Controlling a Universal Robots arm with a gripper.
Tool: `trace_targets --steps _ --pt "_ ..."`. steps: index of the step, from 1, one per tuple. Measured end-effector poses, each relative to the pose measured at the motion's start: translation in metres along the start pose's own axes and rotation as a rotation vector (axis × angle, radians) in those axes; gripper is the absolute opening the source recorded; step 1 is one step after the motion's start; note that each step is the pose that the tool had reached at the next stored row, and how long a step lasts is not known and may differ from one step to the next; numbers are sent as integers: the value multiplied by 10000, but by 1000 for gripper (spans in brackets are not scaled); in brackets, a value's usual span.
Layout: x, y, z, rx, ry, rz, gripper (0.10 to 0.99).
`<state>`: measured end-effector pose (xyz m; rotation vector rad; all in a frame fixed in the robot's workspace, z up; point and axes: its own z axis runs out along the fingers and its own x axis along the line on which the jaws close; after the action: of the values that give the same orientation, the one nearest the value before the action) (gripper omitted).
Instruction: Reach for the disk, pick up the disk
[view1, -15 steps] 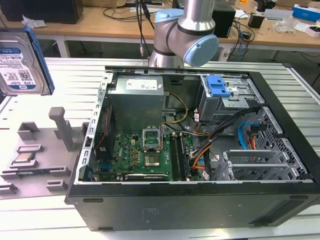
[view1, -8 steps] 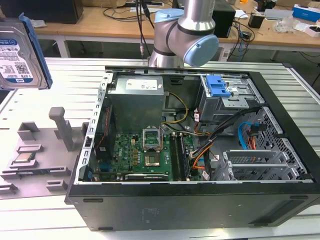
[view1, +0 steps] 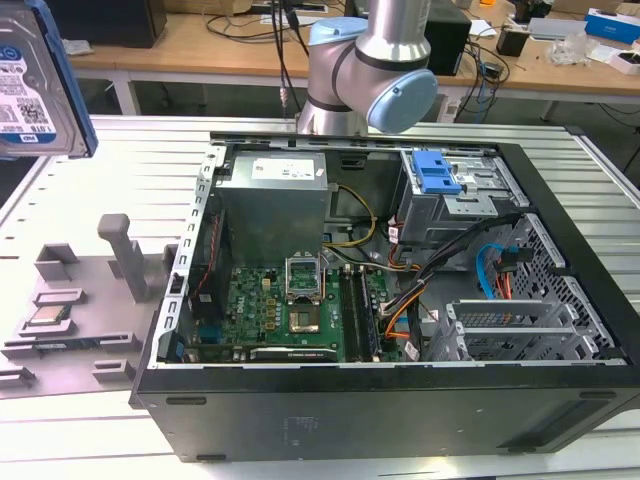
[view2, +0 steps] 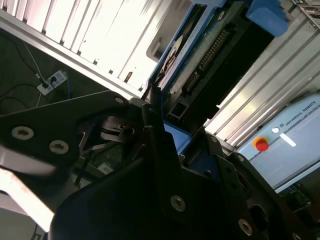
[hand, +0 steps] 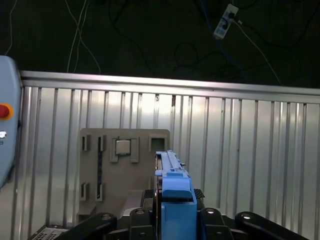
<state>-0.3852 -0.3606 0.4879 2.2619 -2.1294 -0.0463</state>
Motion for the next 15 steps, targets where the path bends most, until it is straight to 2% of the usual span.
trace_targets --steps 3,11,15 --pt "-3 3 -71 -1 0 0 369" --pt "-3 -8 -83 -4 2 1 369" --pt "3 -101 -86 -3 14 1 369"
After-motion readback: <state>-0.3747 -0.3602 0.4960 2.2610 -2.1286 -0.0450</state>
